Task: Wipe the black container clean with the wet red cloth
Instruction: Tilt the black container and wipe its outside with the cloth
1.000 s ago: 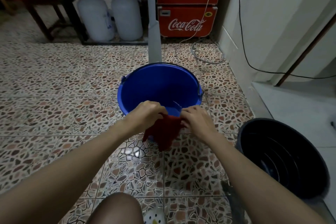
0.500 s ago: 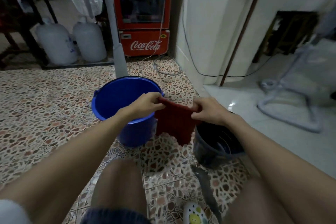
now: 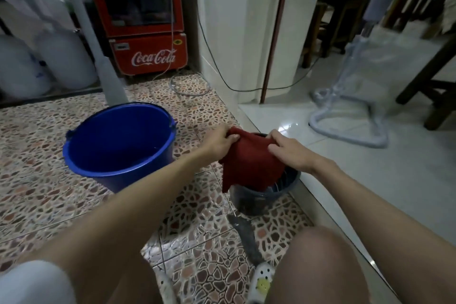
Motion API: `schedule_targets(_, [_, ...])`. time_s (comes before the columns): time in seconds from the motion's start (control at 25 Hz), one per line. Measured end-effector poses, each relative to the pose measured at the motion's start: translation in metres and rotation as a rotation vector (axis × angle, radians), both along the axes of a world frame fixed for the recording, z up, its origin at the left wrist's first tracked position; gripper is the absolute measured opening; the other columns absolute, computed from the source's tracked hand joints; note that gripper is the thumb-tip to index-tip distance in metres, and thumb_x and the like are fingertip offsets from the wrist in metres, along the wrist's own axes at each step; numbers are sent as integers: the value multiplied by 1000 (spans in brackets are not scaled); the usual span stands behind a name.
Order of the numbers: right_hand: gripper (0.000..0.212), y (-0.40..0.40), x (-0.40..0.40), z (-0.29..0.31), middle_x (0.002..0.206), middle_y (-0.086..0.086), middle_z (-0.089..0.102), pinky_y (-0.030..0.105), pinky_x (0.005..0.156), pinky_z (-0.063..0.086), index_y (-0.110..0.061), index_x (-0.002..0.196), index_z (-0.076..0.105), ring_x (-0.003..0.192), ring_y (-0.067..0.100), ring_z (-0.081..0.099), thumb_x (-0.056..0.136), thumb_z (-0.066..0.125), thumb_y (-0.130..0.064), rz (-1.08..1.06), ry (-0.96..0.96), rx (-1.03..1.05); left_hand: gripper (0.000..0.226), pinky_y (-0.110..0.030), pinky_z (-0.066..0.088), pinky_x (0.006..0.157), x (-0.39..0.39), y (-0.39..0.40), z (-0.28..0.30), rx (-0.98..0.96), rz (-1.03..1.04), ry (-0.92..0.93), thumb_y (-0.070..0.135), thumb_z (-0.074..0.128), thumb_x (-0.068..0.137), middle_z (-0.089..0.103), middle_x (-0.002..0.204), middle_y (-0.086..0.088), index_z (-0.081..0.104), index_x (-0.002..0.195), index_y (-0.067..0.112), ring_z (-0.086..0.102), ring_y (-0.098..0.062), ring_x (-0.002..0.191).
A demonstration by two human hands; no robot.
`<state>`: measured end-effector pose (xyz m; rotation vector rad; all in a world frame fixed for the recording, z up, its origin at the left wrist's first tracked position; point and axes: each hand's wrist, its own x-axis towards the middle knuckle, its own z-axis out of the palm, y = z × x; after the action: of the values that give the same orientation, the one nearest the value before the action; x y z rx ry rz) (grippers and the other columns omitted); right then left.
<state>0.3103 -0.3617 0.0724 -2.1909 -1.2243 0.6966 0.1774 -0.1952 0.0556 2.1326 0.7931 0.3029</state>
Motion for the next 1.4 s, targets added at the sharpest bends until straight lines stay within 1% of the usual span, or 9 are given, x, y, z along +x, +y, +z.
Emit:
schedule_targets(0.16, [43,-8,21,-39,96,-10,67,28,81,54,-34,99,58,89,8,65,67,78,-56,66,49,-89,27,-28,45,67,38,1,-45,-63,-34,19,31,64,90,64,96,-6,58,105,11,61,-21,90])
schedule_targets(0.32, [15,-14,38,-92,82,-6,74,29,75,57,-29,79,72,78,13,71,69,75,-39,-71,220,-181,29,-16,42,65,69,1,-85,-96,-156,19,30,68,87,65,97,-3,60,107,11,60,-14,89])
schedule_targets(0.48, [15,-27,38,-130,68,3,57,35,65,42,-20,63,51,67,23,55,67,63,-27,-304,435,-82,21,-24,49,76,76,3,-123,-77,-281,65,27,48,99,68,110,-8,59,110,12,66,-17,88])
schedule_targets(0.64, [10,-46,34,-151,76,9,56,36,67,39,-7,83,55,72,24,52,75,54,-14,-528,544,83,32,-30,44,90,55,5,-152,180,-505,208,23,39,102,64,122,-9,57,123,7,58,-25,111])
schedule_targets(0.84, [34,-52,24,-163,88,13,59,38,74,44,-7,108,59,82,28,56,77,47,-3,-712,619,276,33,-37,47,87,38,10,-174,676,-826,400,39,44,97,68,113,-3,59,118,18,63,-25,103])
schedule_targets(1.04, [36,-39,31,-156,102,12,68,39,85,53,-18,114,61,92,26,65,85,48,-3,-839,652,491,24,-38,44,79,49,13,-172,723,-720,115,19,53,93,68,104,-3,61,116,17,61,-26,95])
schedule_targets(1.12, [29,-32,38,-153,105,9,72,44,91,53,-20,113,64,99,26,67,85,57,-25,-910,709,583,23,-34,43,75,60,17,-165,698,-614,1,20,54,94,70,102,-3,63,115,17,62,-25,92])
schedule_targets(1.24, [43,-18,49,-146,103,6,74,47,96,49,-20,104,70,104,27,67,79,55,-51,-1039,834,698,22,-29,38,73,72,15,-154,598,-451,-80,22,48,98,71,103,-1,64,112,18,61,-20,91])
schedule_targets(1.4, [20,3,56,-143,93,-1,72,35,87,52,-23,87,67,99,20,65,93,50,-33,-994,693,821,22,-41,46,80,71,18,-151,273,-106,-150,26,42,100,68,93,1,62,108,21,60,-21,88])
